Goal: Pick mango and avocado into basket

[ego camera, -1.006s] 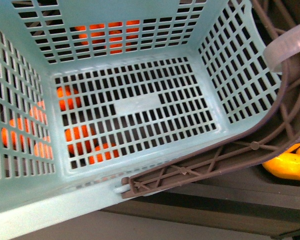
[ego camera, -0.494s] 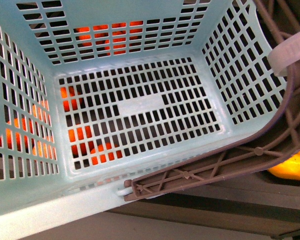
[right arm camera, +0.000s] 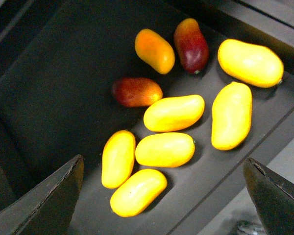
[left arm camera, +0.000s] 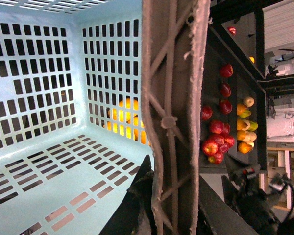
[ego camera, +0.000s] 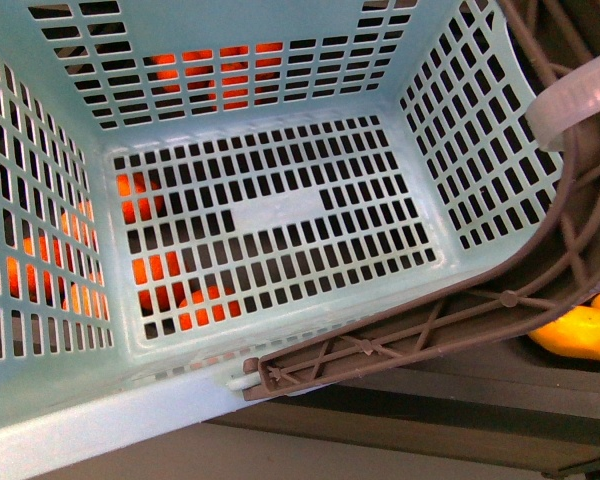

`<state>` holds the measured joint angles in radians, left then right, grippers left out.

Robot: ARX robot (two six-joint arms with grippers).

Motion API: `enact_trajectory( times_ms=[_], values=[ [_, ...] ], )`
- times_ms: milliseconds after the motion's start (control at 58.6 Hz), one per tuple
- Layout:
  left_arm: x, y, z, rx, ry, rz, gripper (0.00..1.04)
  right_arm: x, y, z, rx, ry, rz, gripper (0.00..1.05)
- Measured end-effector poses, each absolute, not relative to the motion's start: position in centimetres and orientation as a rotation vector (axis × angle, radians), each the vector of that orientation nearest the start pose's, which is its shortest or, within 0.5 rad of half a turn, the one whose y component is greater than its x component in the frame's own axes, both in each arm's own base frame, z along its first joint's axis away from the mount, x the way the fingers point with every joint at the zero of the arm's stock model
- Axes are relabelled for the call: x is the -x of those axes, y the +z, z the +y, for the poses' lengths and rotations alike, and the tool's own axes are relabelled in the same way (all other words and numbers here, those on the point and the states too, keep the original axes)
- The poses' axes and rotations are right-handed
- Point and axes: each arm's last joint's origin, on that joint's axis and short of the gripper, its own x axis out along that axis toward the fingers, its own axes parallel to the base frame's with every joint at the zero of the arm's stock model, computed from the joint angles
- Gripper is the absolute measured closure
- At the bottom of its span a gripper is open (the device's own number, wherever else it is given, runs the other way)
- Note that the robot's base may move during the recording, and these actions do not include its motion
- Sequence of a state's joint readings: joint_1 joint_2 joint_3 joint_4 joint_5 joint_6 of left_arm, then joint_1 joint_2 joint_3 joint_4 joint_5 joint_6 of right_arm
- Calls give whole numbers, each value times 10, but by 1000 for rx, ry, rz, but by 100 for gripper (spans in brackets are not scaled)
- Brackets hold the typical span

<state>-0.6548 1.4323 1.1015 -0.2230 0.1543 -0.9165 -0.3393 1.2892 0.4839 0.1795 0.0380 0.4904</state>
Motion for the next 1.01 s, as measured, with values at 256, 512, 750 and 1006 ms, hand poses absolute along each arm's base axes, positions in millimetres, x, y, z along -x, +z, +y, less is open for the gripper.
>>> enact_trajectory(
  times_ms=[256,512,750,1006],
  values=[
    [-249,291,-196,703,-472,861,96,-315,114,-53,-621,-541,695,9],
    [-248,291,-196,703,-473,862,96,-368,61,2,-783,-591,830,9],
    [-248,291,-196,703,-473,861,96,-380,39,30,-829,-595,875,9],
    [-249,291,-196,703,-471,860,96,-382,13,29,-841,-643,916,9]
  ],
)
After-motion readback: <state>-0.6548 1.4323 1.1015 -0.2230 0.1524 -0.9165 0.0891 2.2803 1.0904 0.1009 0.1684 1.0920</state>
